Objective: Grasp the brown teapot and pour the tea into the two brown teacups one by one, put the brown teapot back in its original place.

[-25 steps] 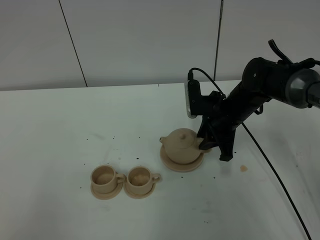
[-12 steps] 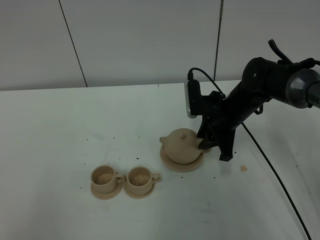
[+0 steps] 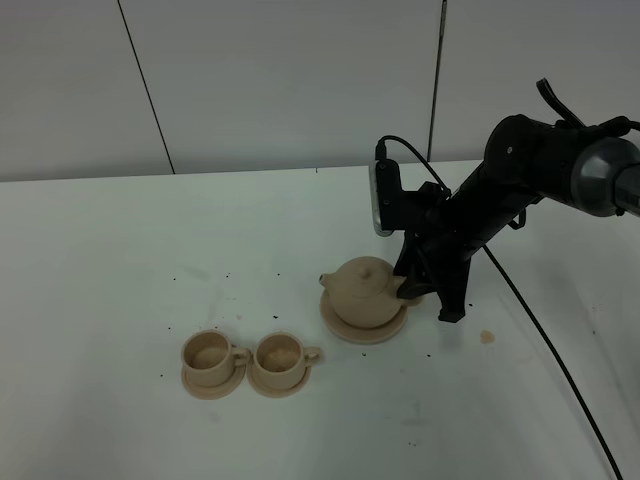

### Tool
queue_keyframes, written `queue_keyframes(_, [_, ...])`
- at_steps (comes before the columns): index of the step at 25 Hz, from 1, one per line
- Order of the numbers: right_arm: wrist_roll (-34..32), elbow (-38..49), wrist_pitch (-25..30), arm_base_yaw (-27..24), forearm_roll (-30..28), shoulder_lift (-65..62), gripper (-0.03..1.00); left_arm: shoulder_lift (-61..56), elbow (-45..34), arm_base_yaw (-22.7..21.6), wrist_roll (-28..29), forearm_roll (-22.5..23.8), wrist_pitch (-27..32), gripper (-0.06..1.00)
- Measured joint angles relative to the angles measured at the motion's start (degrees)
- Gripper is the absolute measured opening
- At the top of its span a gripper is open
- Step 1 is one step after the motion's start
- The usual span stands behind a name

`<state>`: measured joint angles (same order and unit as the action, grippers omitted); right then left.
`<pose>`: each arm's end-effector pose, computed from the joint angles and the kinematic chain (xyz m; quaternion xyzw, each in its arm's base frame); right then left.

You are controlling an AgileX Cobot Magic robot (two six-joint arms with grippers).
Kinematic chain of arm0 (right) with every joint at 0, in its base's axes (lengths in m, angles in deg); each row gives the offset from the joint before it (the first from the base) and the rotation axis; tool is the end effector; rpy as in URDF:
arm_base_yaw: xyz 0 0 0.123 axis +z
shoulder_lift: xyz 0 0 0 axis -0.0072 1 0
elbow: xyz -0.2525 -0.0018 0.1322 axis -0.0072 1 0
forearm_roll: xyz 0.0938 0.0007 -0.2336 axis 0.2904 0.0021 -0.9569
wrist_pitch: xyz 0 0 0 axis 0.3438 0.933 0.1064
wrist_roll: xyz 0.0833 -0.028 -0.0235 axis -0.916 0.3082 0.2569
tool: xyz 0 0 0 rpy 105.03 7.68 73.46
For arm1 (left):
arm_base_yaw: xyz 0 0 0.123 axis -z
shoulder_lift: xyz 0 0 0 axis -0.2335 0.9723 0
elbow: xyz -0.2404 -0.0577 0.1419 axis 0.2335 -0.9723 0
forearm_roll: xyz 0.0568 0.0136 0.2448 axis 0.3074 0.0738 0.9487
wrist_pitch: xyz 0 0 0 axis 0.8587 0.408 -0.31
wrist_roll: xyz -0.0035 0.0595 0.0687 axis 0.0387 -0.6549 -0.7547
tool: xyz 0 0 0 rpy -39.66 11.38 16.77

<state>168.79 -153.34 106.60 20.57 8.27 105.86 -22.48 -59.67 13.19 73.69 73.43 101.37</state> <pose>0.4195 0.1966 0.1620 -0.7234 0.6412 0.0877 0.2407 -0.0065 -0.0073 0.2799 0.0409 0.8452 -0.0183 0.5326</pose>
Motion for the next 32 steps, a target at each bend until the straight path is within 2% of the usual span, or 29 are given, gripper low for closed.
queue_keyframes(32, [0.2,0.0,0.0,0.0,1.1,0.0,0.25,0.0,0.0,0.0,0.0,0.0,0.0,0.23])
